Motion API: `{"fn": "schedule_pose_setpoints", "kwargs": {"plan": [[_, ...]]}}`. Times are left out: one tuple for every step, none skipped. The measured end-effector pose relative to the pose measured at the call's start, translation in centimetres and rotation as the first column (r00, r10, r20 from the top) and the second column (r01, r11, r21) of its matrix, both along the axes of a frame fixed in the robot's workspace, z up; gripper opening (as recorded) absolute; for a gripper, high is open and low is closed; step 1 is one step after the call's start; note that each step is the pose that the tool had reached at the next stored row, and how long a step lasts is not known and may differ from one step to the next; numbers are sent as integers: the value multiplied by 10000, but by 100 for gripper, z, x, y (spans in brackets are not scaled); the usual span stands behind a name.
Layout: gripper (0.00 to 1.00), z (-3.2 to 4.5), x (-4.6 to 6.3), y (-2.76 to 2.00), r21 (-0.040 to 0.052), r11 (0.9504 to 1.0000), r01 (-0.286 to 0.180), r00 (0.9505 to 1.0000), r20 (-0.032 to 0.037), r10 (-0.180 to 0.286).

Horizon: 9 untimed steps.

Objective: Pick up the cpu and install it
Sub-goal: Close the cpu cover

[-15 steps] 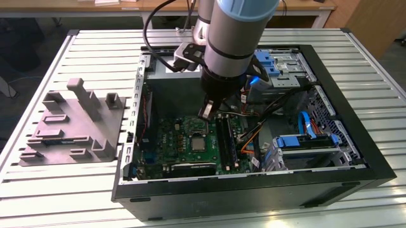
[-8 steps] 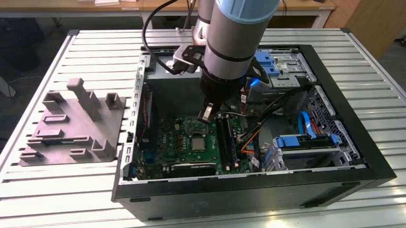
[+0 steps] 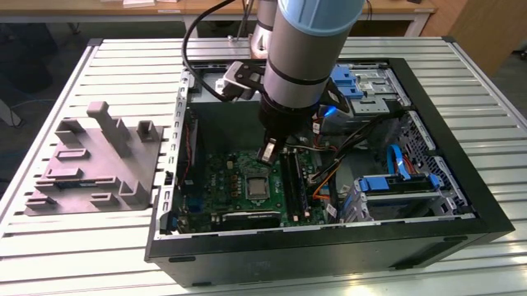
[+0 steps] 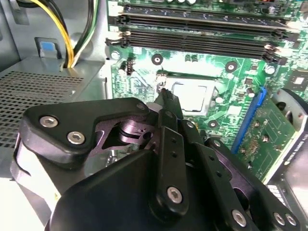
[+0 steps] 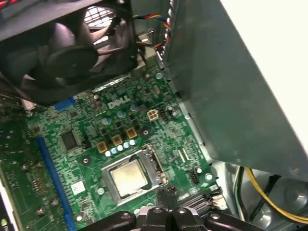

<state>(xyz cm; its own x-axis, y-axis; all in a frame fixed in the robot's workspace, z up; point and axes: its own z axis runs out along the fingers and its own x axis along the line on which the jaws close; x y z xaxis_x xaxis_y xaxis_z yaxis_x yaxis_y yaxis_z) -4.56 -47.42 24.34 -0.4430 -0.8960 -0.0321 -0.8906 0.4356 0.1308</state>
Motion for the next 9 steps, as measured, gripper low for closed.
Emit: {"fn": "schedule_pose_setpoints", "kwargs": {"plan": [[11,0,-3,-19,-2,10000,-11,10000,-1,11],[11,-1,-6,-37,-2,10000,-19,10000,0,19],[11,-1,-9,-56,-2,10000,-27,10000,0,27],[11,-2,-13,-73,-2,10000,-37,10000,0,37],[11,-2,-18,-87,-2,10000,-51,10000,0,51],[11,-3,-27,-94,-1,10000,-69,10000,1,69],[11,-3,-29,-95,-1,10000,-84,10000,1,84],[11,-3,-29,-95,-1,10000,-86,10000,1,86],[11,-2,-30,-96,-2,10000,-89,10000,0,89]]}}
